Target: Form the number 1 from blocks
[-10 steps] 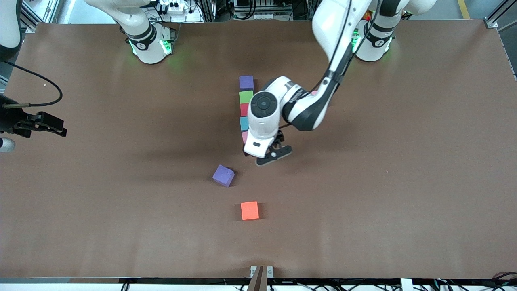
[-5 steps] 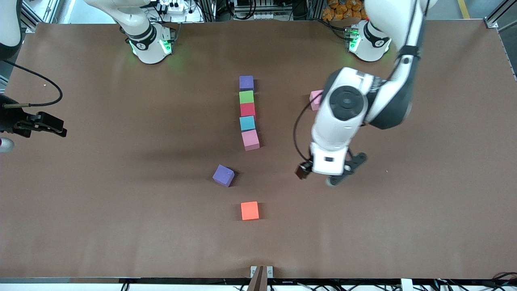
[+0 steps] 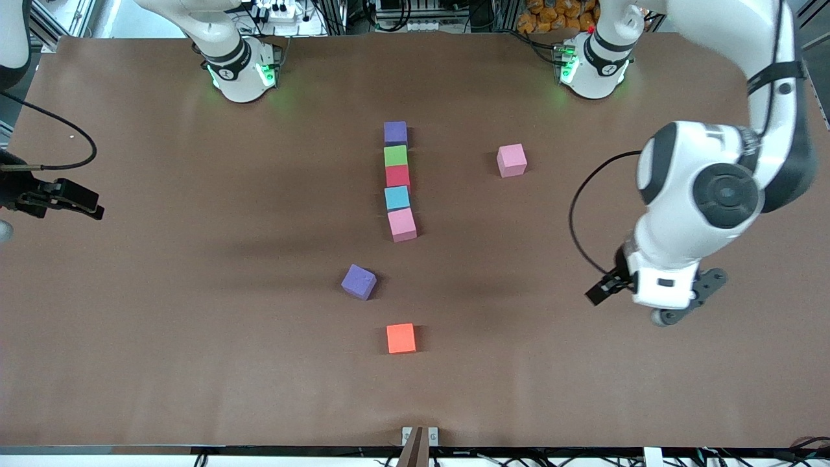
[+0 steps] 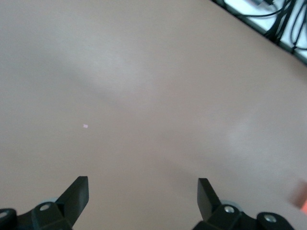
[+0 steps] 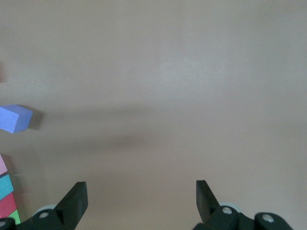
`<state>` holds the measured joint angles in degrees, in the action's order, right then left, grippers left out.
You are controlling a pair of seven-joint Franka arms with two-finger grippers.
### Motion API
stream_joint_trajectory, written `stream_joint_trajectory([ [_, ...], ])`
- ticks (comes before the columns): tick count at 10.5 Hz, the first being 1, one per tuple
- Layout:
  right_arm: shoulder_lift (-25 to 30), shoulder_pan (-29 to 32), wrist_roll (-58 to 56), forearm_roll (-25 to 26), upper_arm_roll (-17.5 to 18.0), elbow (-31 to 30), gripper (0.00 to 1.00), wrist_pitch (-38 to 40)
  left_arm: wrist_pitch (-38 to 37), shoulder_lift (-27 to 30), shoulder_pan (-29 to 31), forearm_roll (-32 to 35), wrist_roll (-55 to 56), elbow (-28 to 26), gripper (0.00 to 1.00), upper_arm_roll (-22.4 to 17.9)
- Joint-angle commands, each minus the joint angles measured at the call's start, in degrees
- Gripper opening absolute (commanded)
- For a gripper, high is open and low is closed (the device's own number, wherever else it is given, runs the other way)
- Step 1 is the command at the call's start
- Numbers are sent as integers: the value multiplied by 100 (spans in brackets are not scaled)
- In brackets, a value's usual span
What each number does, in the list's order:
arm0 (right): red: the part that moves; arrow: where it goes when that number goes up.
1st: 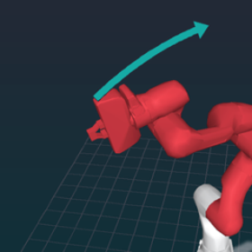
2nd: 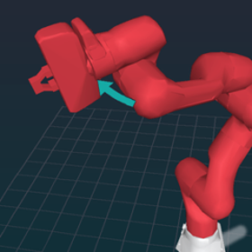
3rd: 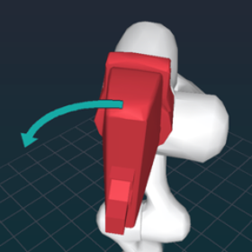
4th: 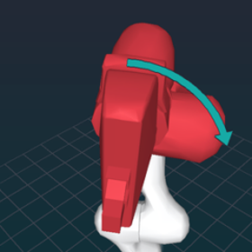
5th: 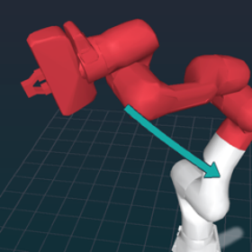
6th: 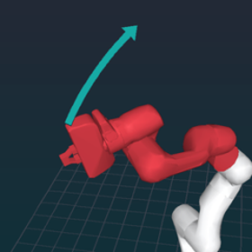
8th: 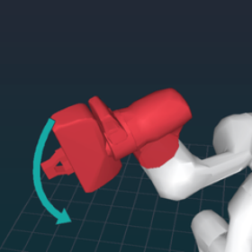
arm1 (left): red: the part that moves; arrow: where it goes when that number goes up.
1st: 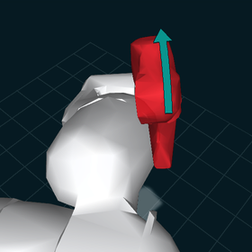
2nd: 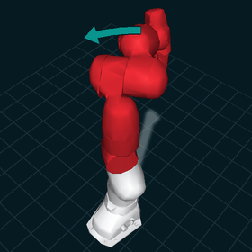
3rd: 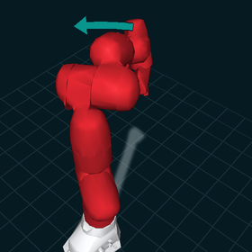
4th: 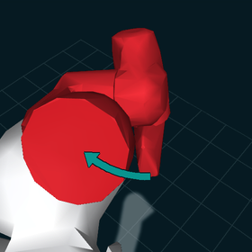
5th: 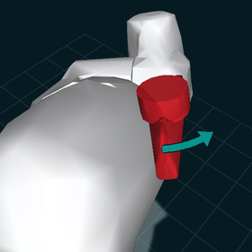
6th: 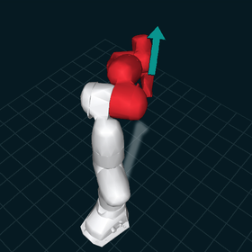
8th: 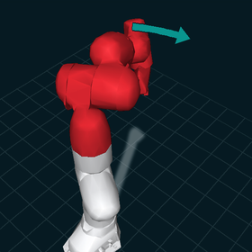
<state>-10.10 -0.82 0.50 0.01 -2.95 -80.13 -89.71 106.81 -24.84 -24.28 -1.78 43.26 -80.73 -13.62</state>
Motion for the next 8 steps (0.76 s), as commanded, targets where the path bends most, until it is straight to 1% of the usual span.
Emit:
stream_joint_trajectory([
  [1, 61, 38, 82, -54, 23, -38, 100, 7, 417, 1485, 212, 187, -781, -1773, 100, 88],
  [2, 61, 38, 82, -54, 23, -38, 100, 7, 585, 1935, 352, 196, -889, -2337, 100, 175],
  [3, 61, 38, 82, -54, 23, -29, 100, 15, 691, 2287, 684, 205, -907, -2708, 100, 532],
  [4, 52, 38, 91, -54, 23, -38, 100, 15, 675, 2395, 1253, 205, -1020, -2746, 100, 1041],
  [5, 52, 38, 91, -54, 23, -38, 100, 15, 648, 2396, 1494, 213, -1074, -2694, 100, 1272],
  [6, 44, 38, 99, -54, 23, -29, 100, 15, 613, 2405, 1548, 231, -1074, -2572, 100, 1327],
  [7, 43, 30, 100, -54, 23, -38, 100, 15, 543, 2405, 1723, 231, -1083, -2388, 100, 1545],
  [8, 43, 30, 100, -54, 23, -29, 100, 15, 421, 2431, 2064, 240, -1396, -2256, 100, 1886],
])
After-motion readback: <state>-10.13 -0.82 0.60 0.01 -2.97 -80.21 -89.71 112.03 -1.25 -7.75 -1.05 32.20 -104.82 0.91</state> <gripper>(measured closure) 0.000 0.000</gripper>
